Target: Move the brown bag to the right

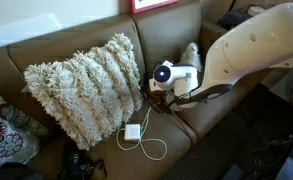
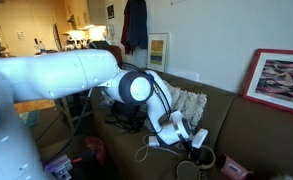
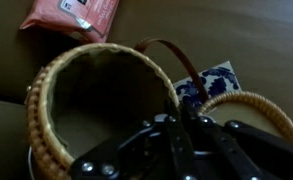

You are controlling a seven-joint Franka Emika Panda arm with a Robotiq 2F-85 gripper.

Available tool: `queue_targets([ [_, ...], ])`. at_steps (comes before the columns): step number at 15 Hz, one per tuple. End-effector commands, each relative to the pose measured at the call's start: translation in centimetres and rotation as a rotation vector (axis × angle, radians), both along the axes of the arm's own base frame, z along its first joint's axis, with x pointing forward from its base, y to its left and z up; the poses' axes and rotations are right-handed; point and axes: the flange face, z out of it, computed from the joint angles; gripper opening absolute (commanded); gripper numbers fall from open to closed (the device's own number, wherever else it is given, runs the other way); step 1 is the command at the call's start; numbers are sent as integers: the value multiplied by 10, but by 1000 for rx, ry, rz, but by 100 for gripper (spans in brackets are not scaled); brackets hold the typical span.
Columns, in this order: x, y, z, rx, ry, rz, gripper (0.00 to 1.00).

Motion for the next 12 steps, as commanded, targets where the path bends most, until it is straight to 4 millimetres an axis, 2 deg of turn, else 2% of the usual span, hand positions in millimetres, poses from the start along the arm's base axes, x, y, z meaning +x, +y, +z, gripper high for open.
queue_targets([
  [1, 2, -9, 2, 2, -8, -4, 3],
  [8, 4, -9, 4, 10, -26, -27, 2],
  [12, 15, -20, 19, 29, -74, -121, 2],
])
